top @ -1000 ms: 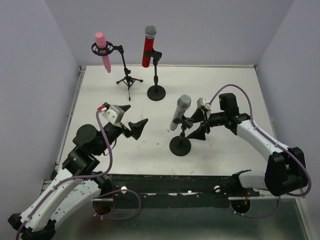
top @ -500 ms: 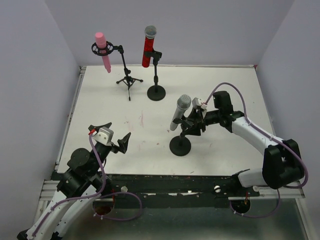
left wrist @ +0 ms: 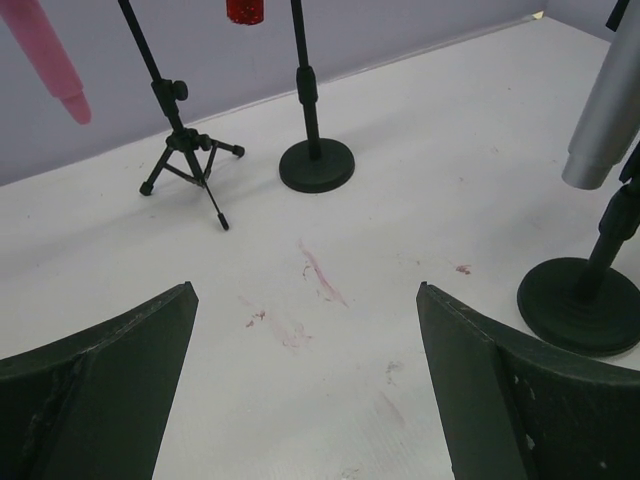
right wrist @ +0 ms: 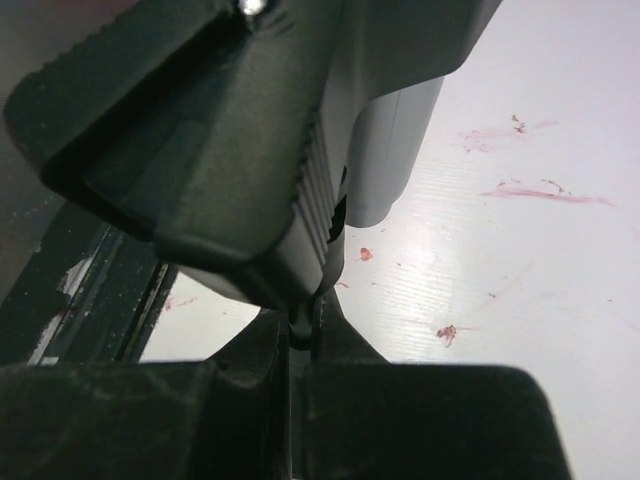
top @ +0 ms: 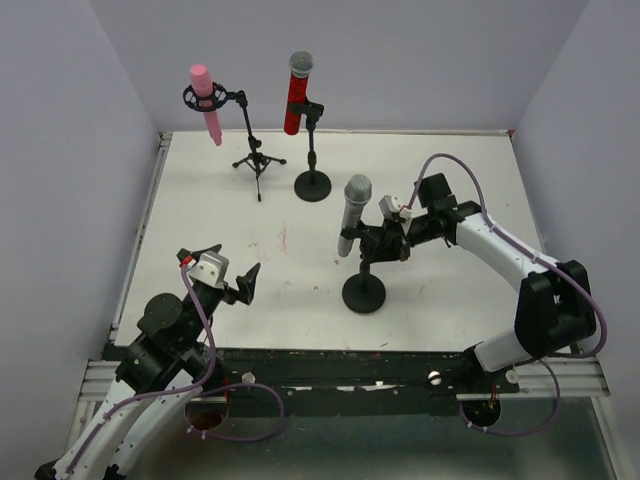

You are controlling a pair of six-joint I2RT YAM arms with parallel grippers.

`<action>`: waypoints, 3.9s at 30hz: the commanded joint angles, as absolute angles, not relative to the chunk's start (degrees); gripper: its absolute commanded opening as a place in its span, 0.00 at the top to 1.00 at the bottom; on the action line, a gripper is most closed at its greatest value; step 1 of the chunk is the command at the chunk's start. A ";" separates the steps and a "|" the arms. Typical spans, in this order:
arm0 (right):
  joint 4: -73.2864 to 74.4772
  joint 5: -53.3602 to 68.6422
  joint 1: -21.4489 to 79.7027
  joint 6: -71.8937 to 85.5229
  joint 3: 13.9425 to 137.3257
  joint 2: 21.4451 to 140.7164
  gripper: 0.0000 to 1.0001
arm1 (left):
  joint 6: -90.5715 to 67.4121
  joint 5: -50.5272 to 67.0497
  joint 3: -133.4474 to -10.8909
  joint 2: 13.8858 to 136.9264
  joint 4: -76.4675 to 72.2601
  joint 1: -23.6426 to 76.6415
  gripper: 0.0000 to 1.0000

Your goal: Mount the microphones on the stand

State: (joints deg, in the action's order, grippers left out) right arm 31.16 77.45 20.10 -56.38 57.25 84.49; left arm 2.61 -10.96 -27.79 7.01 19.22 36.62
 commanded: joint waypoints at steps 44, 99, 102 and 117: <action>-18.46 50.72 11.69 -10.64 84.38 115.32 0.62 | 4.22 -10.11 -26.89 8.62 16.26 31.20 0.01; 7.82 36.92 -5.45 8.17 46.05 57.92 0.00 | -8.35 8.00 -32.87 20.66 15.91 12.30 0.01; 8.08 34.29 -5.89 9.31 46.93 58.45 0.00 | -8.53 8.00 -32.78 19.95 15.82 12.30 0.01; 8.35 34.01 -6.85 9.58 47.28 58.27 0.00 | -9.05 9.58 -32.43 19.42 15.38 12.30 0.01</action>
